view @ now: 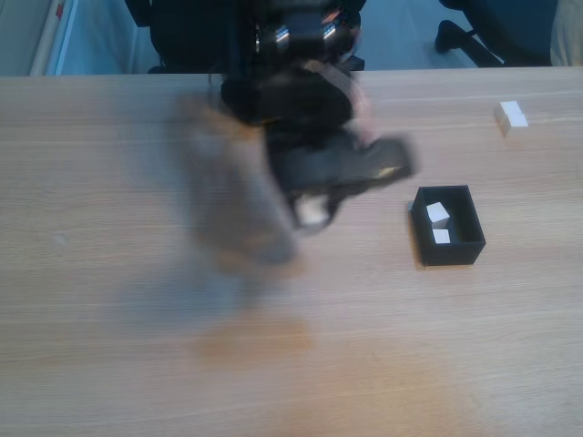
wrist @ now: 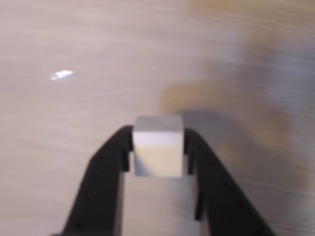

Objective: Pick blocks and place them in the box.

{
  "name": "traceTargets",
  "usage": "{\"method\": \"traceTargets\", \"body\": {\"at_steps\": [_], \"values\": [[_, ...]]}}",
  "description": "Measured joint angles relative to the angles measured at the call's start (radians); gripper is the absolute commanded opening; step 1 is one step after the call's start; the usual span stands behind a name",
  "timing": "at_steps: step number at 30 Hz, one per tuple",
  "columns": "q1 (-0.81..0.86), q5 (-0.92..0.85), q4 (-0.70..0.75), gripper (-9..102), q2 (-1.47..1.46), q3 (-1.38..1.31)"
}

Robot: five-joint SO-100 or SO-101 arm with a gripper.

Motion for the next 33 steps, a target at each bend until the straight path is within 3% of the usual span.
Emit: {"method": "traceTargets", "body": {"at_steps": [6,11,23,27,33], "values": [[-0.301,0.196,0.035,0,0.041,-0.012],[-0.443,0.273,0.017,0,-0.026,-0.064],[-0.483,0.321,-0.026,3,-0.29,-0.302],[-0.482,0.344,-0.034,17,-0.305,-0.31],[-0.474,0.37,-0.038,19,-0.305,-0.313]]}}
